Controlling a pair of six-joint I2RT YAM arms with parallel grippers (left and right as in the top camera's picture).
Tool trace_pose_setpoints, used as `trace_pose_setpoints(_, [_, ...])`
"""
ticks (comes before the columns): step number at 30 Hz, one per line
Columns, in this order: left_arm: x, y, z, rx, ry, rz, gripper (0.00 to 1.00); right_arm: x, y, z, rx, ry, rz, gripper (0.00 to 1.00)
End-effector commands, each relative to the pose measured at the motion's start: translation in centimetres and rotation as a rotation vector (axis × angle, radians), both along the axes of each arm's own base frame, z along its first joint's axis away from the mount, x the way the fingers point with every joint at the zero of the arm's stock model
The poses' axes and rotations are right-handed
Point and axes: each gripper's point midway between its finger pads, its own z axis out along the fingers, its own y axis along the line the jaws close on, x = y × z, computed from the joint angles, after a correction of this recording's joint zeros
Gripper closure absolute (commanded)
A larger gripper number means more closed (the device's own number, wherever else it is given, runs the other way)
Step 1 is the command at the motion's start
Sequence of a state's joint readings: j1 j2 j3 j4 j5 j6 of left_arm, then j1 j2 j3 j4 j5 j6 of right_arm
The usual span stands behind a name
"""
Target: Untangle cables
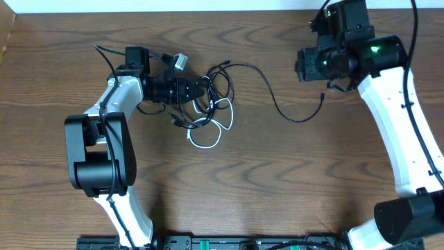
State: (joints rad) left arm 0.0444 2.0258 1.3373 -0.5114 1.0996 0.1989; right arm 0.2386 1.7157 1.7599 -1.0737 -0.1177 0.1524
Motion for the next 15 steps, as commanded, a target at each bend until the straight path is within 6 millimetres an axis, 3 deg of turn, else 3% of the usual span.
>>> trace_pose_setpoints(1, [-0.8, -1.2, 3.0, -0.170, -0.119, -0.104, 0.93, 0.0, 4.6, -1.5, 0.211, 0.088, 0.122, 0.41])
trace_pose_setpoints(8, [-1.4, -1.8, 5.0, -0.284, -0.178, -0.152, 0.93, 1.4, 11.5, -4.2, 0.494, 0.172, 0.290, 0.40])
trace_pose_setpoints(15, [-1.8, -2.1, 6.1, -0.351, -0.201, -0.171, 0.93, 4.3, 15.5, -8.5, 0.617, 0.253, 0.194, 0.40])
